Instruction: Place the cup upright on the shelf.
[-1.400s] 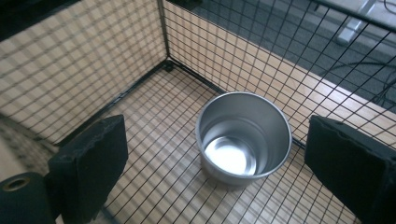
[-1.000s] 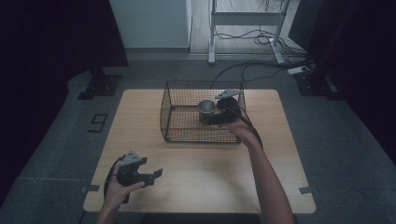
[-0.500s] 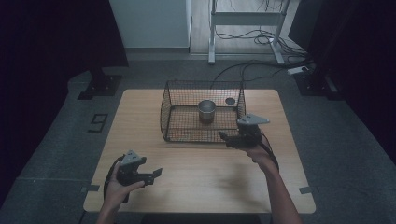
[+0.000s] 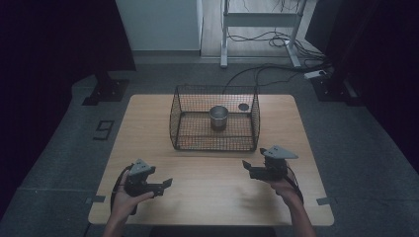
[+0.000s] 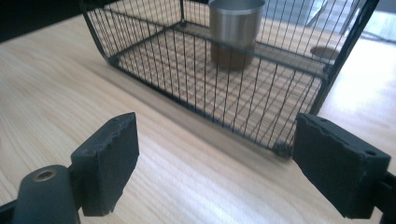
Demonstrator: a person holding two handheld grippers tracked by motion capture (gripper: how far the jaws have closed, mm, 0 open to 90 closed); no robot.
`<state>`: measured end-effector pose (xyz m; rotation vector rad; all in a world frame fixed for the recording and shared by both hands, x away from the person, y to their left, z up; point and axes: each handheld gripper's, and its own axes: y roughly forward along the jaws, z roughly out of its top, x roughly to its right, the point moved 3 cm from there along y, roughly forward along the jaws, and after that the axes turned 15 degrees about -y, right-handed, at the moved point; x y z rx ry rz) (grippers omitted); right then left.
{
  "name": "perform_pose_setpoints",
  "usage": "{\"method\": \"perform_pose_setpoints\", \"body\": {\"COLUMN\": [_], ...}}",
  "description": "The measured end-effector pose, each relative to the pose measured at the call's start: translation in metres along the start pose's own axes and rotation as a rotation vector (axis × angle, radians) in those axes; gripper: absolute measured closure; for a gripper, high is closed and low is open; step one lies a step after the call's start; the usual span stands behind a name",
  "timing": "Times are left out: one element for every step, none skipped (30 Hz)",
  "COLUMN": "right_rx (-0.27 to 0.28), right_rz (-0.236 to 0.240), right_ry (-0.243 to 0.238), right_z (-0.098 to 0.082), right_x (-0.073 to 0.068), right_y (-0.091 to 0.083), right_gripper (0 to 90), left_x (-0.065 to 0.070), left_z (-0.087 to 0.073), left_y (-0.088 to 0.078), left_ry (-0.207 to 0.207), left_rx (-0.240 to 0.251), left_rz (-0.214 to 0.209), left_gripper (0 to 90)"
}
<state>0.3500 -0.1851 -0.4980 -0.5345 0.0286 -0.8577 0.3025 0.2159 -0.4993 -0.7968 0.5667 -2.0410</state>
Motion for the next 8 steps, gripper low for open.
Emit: {"method": "perform_pose_setpoints", "body": {"right_rx": [0.013,0.026,0.026,0.024,0.024,0.021,0.017,0.011], "right_rz": [-0.006,0.000,0.000,-0.002,-0.005,-0.009,-0.010,-0.011], "right_ry": [0.009,0.014,0.014,0.009,0.005,0.003,0.003,0.004], "right_z": [0.0007,0.0020,0.0020,0.0026,0.0028,0.0023,0.0016,-0.0004], "right_x": [0.0006,0.0002,0.0002,-0.0002,-0.0006,-0.0009,-0.0009,-0.0002], "right_y": [-0.0013,-0.0021,-0.0021,-0.0025,-0.0023,-0.0022,-0.0022,-0.0023], "right_gripper": [14.9,14.9,14.9,14.9,14.7,14.6,14.5,14.4], "left_x": [0.0002,0.0006,0.0007,0.0007,0.0006,0.0005,0.0001,-0.0002], "left_z": [0.0000,0.0000,-0.0001,-0.0001,-0.0002,-0.0002,-0.0003,-0.0003], "left_y": [0.0001,0.0002,0.0004,0.0005,0.0006,0.0006,0.0008,0.0008], "left_ry": [0.001,0.000,0.000,0.001,0.001,0.000,0.001,0.001], "left_rx": [-0.001,-0.001,-0.002,-0.003,-0.003,-0.004,-0.004,-0.004], "left_rz": [0.000,0.000,-0.001,-0.001,0.000,-0.001,-0.002,-0.001], "left_gripper": [15.3,15.3,15.3,15.3,15.3,15.3,15.3,15.3]}}
